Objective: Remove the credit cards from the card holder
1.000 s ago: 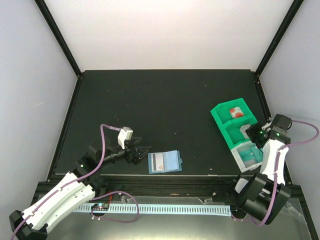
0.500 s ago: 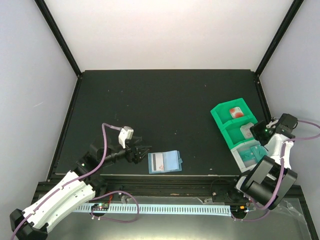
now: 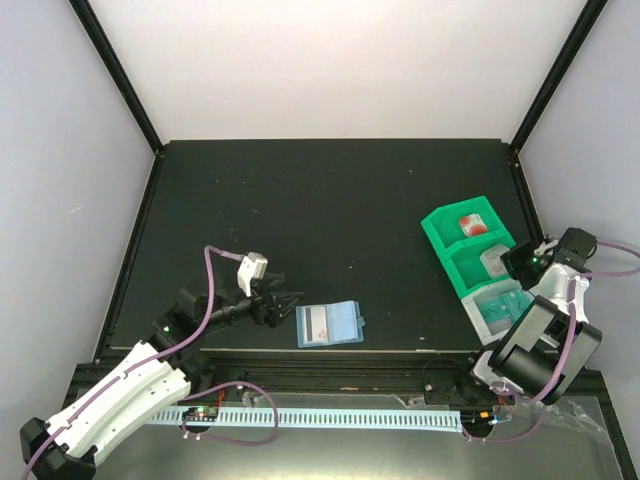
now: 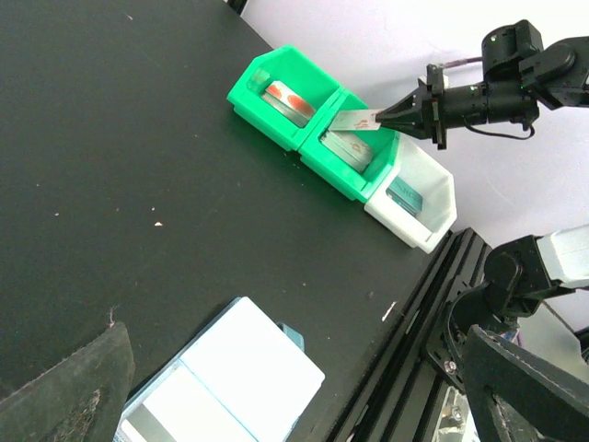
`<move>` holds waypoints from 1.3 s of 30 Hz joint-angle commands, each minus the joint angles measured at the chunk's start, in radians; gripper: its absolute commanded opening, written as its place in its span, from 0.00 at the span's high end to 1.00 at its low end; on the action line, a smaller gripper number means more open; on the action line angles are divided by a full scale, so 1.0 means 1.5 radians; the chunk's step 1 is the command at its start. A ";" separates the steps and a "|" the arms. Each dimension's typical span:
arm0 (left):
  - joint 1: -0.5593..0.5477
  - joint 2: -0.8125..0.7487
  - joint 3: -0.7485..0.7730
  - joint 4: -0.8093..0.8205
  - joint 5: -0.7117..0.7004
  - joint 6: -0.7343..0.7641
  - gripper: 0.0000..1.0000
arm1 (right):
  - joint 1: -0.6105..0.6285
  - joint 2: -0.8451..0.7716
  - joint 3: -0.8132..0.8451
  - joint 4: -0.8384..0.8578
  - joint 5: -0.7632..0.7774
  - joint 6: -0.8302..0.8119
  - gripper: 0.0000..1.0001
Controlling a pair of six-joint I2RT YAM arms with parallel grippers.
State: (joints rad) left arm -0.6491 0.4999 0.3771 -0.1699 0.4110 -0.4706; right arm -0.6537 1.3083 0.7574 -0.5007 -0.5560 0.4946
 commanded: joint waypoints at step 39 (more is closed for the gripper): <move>0.006 -0.008 0.006 0.000 0.018 0.000 0.01 | -0.004 -0.030 0.012 -0.011 0.148 0.076 0.72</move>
State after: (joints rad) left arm -0.6472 0.4908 0.3771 -0.1722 0.4351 -0.4709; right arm -0.6556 1.3018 0.7712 -0.5045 -0.3611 0.5865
